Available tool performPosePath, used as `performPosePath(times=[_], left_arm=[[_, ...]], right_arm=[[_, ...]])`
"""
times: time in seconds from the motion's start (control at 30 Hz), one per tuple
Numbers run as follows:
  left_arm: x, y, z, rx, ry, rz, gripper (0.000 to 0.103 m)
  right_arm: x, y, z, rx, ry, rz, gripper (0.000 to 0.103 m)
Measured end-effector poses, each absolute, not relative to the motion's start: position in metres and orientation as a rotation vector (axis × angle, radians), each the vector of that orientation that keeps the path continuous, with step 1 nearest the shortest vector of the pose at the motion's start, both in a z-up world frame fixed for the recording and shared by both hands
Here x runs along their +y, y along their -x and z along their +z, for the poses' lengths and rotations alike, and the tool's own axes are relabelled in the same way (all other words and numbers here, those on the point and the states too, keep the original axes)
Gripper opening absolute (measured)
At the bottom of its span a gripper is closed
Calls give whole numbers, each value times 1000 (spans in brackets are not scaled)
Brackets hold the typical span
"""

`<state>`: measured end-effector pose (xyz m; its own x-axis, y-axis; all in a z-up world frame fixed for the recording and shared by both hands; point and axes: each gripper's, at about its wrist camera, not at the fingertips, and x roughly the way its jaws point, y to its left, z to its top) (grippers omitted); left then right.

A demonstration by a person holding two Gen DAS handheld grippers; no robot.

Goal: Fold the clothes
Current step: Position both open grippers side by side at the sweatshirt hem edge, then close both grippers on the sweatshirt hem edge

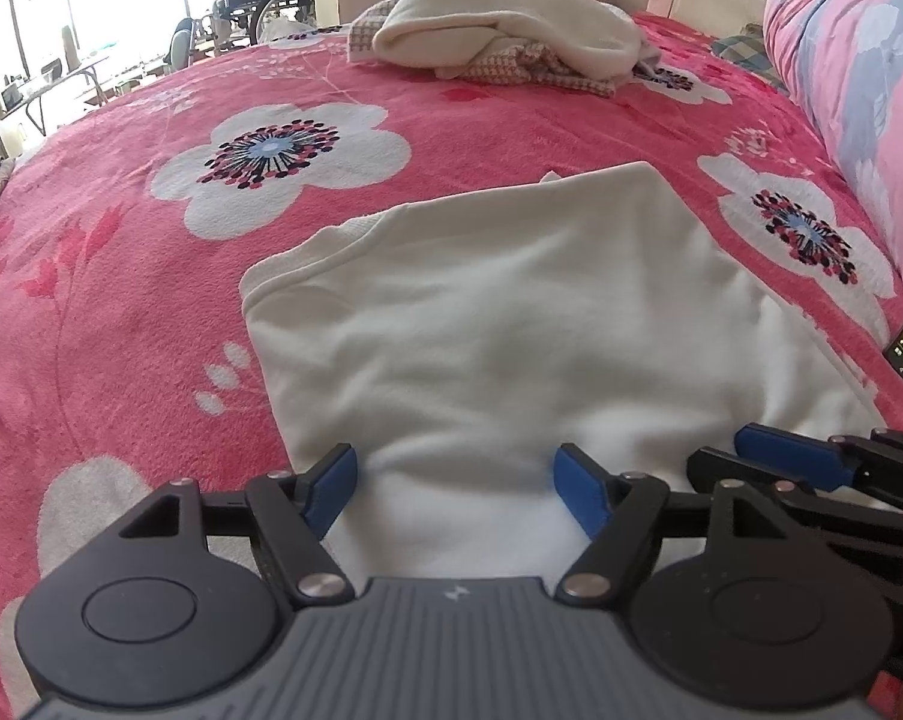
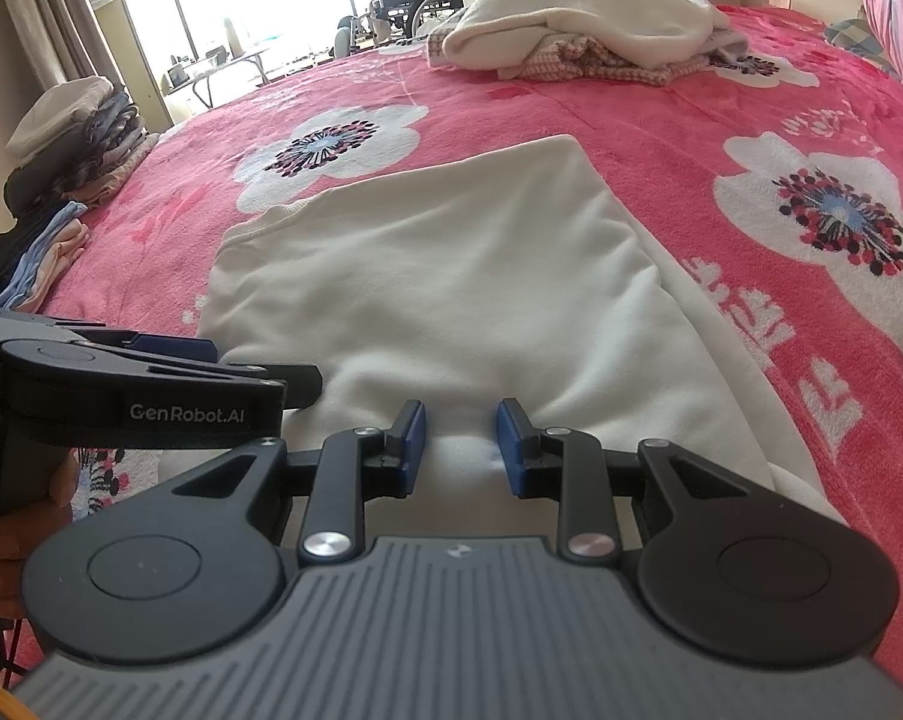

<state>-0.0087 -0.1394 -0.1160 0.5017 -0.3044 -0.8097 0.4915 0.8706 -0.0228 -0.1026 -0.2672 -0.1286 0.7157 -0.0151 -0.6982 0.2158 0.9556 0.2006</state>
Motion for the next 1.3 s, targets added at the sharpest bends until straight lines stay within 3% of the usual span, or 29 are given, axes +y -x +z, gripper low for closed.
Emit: performPosePath(times=[0.53,0.67,0.9,1.03,1.13,1.3], left_arm=[[-68,-21,-130,1039,140,-479,74],[-57,-34,-137,1051,235,-539,76],[-36,-55,-153,1071,413,-662,76],[-28,-71,-166,1102,570,-676,77],[-31,-84,-170,1101,620,-691,77],[-38,-96,-172,1077,617,-734,77]], right_arm=[[-266,104,-127,765,-282,-126,31],[-266,104,-126,768,-288,-110,40],[-294,105,-96,721,-378,-54,45],[-349,88,-76,652,-460,-56,59],[-396,58,-90,706,-577,-23,66],[-443,3,-146,819,-784,107,67]])
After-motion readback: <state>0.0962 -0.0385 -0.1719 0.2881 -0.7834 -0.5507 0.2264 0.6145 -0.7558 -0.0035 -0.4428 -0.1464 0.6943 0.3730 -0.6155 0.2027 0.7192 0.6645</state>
